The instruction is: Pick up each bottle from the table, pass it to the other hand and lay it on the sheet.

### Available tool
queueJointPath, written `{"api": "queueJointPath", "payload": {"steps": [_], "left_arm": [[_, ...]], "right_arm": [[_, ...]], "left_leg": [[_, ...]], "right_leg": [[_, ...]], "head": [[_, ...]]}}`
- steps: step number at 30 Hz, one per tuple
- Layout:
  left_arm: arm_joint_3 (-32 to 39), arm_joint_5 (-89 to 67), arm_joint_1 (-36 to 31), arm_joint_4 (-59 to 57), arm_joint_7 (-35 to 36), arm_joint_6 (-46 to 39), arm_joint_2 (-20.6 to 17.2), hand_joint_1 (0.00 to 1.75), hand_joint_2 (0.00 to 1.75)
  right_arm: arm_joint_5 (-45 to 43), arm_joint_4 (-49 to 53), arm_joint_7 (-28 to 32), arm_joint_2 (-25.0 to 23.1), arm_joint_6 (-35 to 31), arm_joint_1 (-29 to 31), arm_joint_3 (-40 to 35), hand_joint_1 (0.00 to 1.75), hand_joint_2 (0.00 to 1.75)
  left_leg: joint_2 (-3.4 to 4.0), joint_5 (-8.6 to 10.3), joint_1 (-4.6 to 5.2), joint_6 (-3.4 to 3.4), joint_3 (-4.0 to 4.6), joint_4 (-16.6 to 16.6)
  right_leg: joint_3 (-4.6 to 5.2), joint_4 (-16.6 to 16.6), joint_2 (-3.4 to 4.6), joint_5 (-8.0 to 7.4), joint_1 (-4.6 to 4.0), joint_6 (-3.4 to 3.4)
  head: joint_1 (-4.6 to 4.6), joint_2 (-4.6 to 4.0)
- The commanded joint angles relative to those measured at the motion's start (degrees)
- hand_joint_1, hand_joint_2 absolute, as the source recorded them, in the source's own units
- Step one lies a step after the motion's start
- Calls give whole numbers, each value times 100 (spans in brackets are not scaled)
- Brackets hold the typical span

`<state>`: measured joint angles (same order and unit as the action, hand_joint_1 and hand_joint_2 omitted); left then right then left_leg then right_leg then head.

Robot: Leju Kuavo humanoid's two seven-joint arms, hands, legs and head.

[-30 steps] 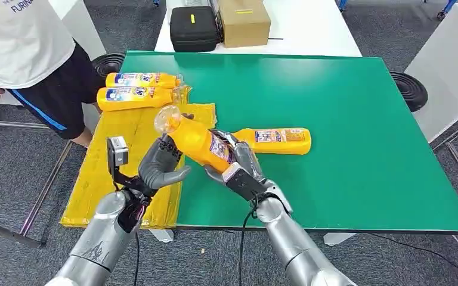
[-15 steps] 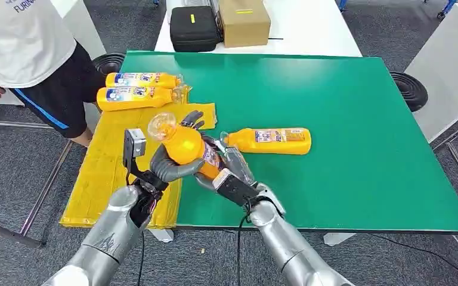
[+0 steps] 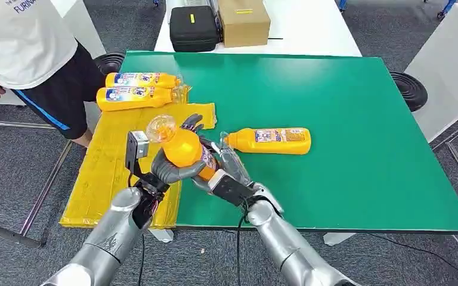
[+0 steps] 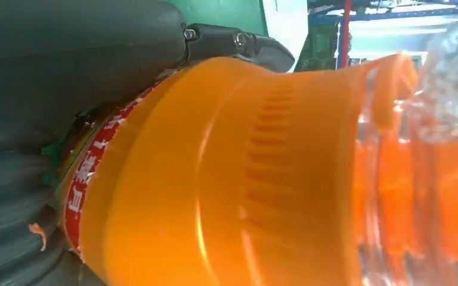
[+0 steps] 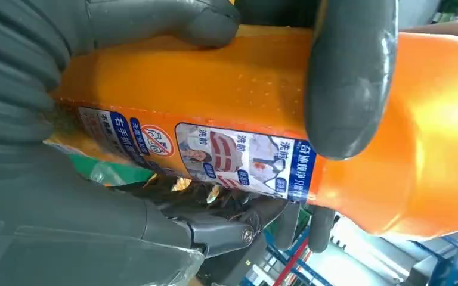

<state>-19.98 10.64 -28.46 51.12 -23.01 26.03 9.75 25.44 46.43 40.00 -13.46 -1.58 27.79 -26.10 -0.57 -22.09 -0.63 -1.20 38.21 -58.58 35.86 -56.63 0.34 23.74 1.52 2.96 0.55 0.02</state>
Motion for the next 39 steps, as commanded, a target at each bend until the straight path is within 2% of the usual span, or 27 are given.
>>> {"api": "queueJointPath", "payload": {"steps": [1,9,11,23,24,25,26,31,32,34,39], "left_arm": [[-25,225,-205,-134,-216,-89,35,0,175],[337,627,-112,222,-434,-268,124,0,175],[381,724,-85,307,-452,-261,131,0,175],[285,787,-59,363,-507,-102,88,0,175],[239,747,-53,372,-589,-60,62,14,175],[178,674,-66,363,-664,-40,40,164,175],[178,674,-66,363,-664,-40,40,175,175],[45,518,-101,348,-793,5,24,175,175],[48,516,-108,348,-796,-1,25,175,175],[59,488,-144,368,-844,-29,24,175,175],[66,482,-154,408,-846,-51,25,175,175]], "right_arm": [[86,-900,0,-37,223,288,-484,175,175],[88,-1060,0,-11,298,315,-614,175,175],[80,-1091,0,-10,294,318,-647,175,175],[60,-1193,0,1,299,346,-704,175,175],[43,-1221,0,5,281,361,-710,175,175],[21,-1243,0,12,267,378,-723,175,175],[21,-1243,0,12,267,378,-723,175,175],[-34,-1314,0,23,237,446,-757,175,175],[-37,-1318,0,24,235,450,-758,175,175],[-41,-1383,0,8,230,498,-779,175,175],[-35,-1436,0,-2,227,512,-776,175,175]], "left_leg": [[4,-12,-6,3,-28,0],[-2,-23,-9,4,-44,-5],[0,-14,-8,3,-25,-4],[-9,-7,-7,3,-17,0],[-10,-12,-10,4,-30,-1],[-9,-7,-8,3,-18,-1],[-9,-12,-9,3,-28,-1],[-14,-17,-10,3,-38,-3],[-10,-6,-7,3,-17,0],[-13,-17,-10,4,-40,-3],[-10,-4,-8,2,-11,-2]], "right_leg": [[-30,5,-3,10,-9,-15],[-52,2,-13,22,-14,-23],[-31,2,-7,13,-12,-16],[-22,4,-15,9,-10,-13],[-37,5,-19,15,-13,-18],[-23,4,-15,9,-10,-12],[-35,5,-17,14,-12,-17],[-48,5,-24,21,-15,-21],[-22,4,-16,9,-9,-12],[-48,4,-23,21,-14,-22],[-15,3,-16,7,-10,-12]], "head": [[0,0],[0,0],[2,0],[0,0],[2,0],[0,0],[0,0],[0,0],[0,0],[0,0],[0,0]]}}
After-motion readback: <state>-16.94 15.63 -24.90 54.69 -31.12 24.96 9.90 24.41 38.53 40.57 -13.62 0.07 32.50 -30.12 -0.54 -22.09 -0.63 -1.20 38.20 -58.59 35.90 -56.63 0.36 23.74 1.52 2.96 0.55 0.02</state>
